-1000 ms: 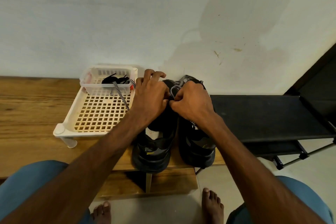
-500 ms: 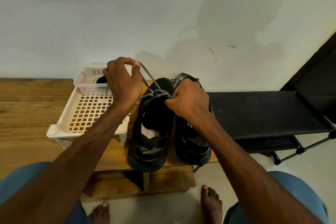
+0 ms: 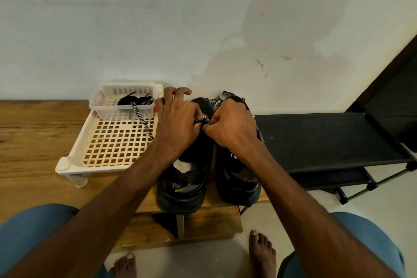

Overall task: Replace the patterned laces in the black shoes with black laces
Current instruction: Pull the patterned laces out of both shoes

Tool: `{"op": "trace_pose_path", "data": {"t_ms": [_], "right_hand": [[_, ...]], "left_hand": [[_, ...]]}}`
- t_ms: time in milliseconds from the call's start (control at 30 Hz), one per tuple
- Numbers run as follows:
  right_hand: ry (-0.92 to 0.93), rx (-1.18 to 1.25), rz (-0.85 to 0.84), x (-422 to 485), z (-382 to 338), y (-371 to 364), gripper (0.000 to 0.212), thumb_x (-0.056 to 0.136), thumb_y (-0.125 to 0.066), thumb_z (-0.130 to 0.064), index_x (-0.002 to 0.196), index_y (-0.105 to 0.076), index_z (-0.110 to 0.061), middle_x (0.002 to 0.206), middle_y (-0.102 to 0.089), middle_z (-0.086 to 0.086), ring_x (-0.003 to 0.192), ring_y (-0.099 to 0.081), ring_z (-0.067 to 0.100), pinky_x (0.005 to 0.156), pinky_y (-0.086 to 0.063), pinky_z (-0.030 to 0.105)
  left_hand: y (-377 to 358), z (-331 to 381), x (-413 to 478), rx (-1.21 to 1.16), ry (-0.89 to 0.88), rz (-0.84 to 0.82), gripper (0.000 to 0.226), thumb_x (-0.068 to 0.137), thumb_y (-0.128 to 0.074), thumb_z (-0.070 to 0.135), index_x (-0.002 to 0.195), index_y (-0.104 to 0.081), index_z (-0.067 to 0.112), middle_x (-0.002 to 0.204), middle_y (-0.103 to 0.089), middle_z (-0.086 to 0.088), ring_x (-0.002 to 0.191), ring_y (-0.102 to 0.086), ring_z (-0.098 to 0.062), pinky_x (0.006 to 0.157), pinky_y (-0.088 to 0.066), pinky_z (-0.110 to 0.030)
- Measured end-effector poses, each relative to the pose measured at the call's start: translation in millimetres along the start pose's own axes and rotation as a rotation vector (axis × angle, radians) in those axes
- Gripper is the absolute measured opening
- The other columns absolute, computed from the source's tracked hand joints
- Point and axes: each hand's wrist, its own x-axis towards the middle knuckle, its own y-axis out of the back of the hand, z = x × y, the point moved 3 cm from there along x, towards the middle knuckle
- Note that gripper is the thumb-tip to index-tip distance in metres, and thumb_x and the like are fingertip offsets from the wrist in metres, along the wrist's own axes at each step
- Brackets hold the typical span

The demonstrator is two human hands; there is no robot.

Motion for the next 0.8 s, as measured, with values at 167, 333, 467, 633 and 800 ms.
{"op": "trace_pose_path", "data": {"t_ms": [167,333,467,633,800], "right_hand": [[-0.015,-0.034,0.006,0.6,-1.9,0.2,0.022,0.081,-0.077,-0.034,0.095,-0.077,-0.016,0.087,-0.071,0.003,0.079,-0.069,0.020,0.070,-0.058,0.031],[-0.033,-0.059,0.009,0.2,-2.3,0.9,0.026,0.082,-0.077,-0.033,0.100,-0.074,-0.015,0.094,-0.071,0.005,0.084,-0.070,0.023,0.074,-0.059,0.035],[-0.040,-0.077,-0.004,0.1,0.0,2.7,0.022,0.083,-0.078,-0.028,0.096,-0.070,-0.012,0.089,-0.068,0.004,0.081,-0.068,0.022,0.065,-0.050,0.032],[-0.022,-0.078,0.016,-1.6,-0.3,1.7,0.022,0.082,-0.077,-0.027,0.097,-0.071,-0.011,0.092,-0.070,0.005,0.082,-0.069,0.023,0.067,-0.052,0.032],[0.002,-0.069,0.033,-2.3,-1.6,-2.0,0.023,0.082,-0.077,-0.032,0.095,-0.075,-0.013,0.086,-0.070,0.004,0.077,-0.069,0.022,0.067,-0.057,0.032]], "left_hand": [[-6.4,-1.5,3.3,-0.001,-0.019,0.001,0.008,0.080,-0.078,0.029,0.088,-0.078,0.031,0.144,-0.048,0.005,0.139,-0.030,-0.023,0.105,-0.027,-0.044],[-5.1,-15.3,7.8,-0.184,0.082,0.076,0.007,0.080,-0.080,0.041,0.081,-0.075,0.036,0.130,-0.051,0.014,0.130,-0.033,-0.015,0.097,-0.024,-0.038],[11.6,-32.6,22.4,-0.479,0.242,0.264,0.014,0.083,-0.071,0.050,0.077,-0.071,0.038,0.109,-0.068,0.012,0.117,-0.058,-0.019,0.097,-0.047,-0.043],[19.3,-41.0,17.4,-0.747,0.455,0.281,0.017,0.091,-0.072,0.034,0.093,-0.078,0.019,0.096,-0.076,-0.001,0.099,-0.069,-0.029,0.095,-0.053,-0.040],[19.7,-24.5,10.9,-0.343,0.318,0.182,0.057,0.074,-0.066,0.009,0.129,-0.058,0.020,0.135,-0.053,-0.004,0.130,-0.042,-0.029,0.101,-0.040,-0.040]]}}
